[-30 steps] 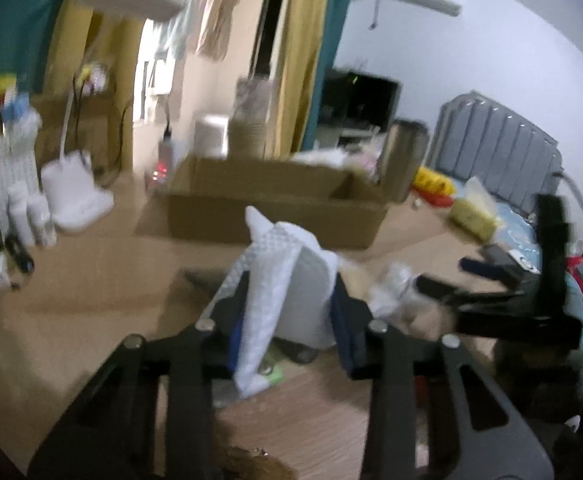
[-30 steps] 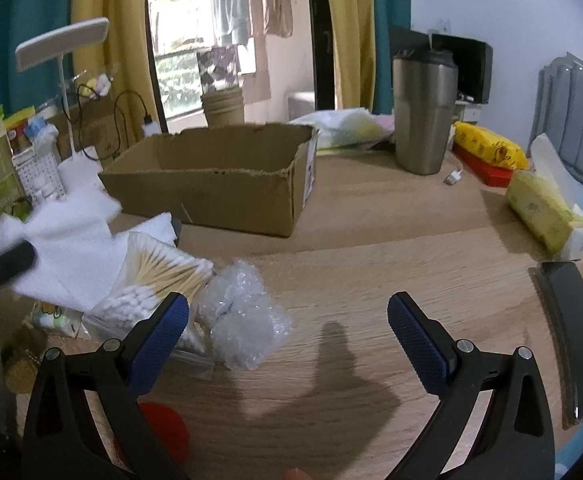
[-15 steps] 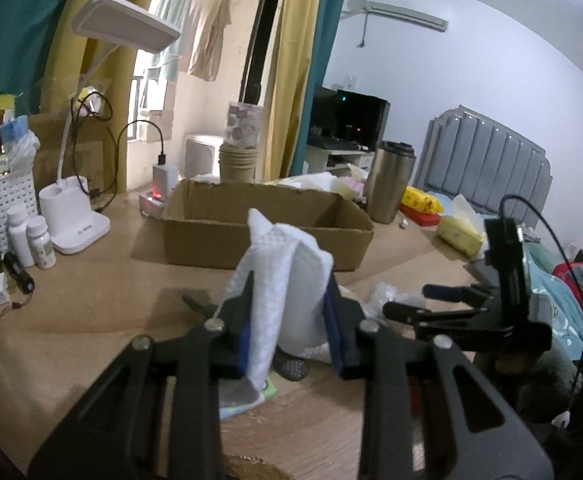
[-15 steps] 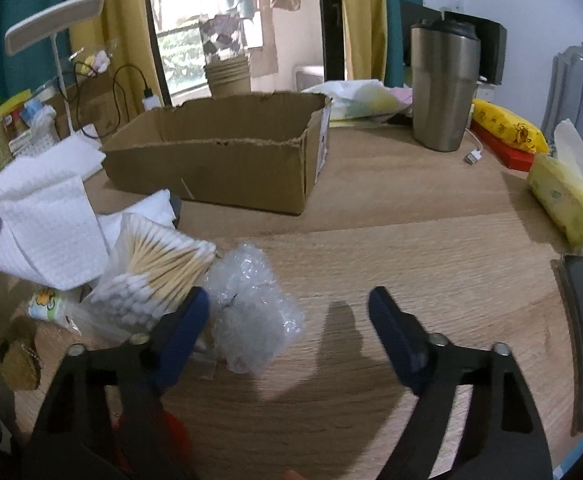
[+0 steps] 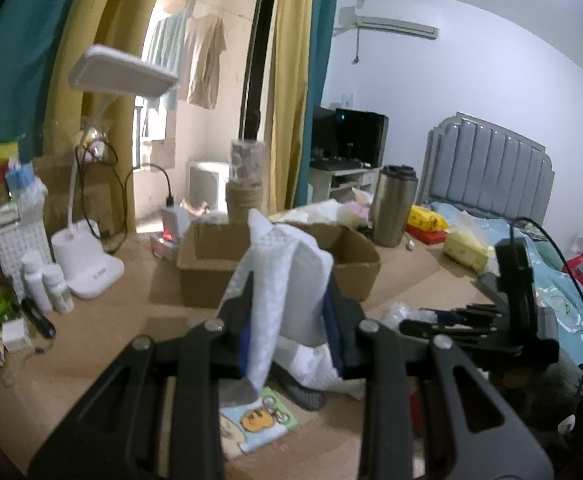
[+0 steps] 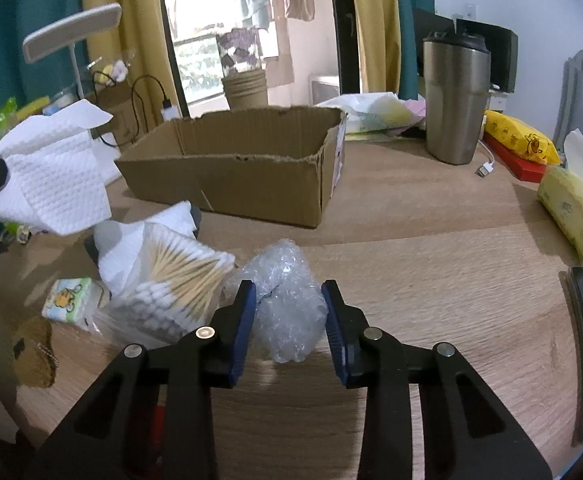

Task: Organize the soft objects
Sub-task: 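Grasp the clear bubble wrap with the right gripper while the left gripper lifts the towel, then carry both items over the cardboard box while the right gripper releases the bubble wrap inside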

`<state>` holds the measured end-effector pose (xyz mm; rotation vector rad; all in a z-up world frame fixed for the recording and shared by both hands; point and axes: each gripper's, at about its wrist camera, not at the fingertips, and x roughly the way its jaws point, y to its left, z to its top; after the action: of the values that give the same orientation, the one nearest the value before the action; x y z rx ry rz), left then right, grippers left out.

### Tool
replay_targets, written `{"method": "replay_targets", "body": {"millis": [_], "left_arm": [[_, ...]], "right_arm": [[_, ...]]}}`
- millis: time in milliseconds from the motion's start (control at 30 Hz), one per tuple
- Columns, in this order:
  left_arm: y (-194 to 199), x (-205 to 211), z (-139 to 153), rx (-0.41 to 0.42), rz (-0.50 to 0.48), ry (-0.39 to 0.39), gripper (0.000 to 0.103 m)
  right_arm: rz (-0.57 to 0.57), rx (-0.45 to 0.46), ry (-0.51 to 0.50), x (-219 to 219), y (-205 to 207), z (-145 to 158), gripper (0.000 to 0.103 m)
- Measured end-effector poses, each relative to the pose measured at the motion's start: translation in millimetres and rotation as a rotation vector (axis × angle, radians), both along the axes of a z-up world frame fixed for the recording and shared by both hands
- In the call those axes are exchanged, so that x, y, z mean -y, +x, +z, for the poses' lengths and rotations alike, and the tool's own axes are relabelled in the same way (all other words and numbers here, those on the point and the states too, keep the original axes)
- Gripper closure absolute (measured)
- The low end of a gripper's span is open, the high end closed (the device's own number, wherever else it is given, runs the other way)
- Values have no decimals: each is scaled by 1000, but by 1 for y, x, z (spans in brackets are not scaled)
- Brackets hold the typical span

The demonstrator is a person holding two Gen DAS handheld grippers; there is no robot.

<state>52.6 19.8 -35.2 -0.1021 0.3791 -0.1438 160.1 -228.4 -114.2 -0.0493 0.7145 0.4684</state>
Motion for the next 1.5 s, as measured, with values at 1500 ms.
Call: {"method": "replay_targets", "body": {"millis": [1500], "left_arm": [[134, -20, 19, 24, 25, 50, 73]], "right_arm": [[97, 245, 91, -23, 73, 76, 67]]}}
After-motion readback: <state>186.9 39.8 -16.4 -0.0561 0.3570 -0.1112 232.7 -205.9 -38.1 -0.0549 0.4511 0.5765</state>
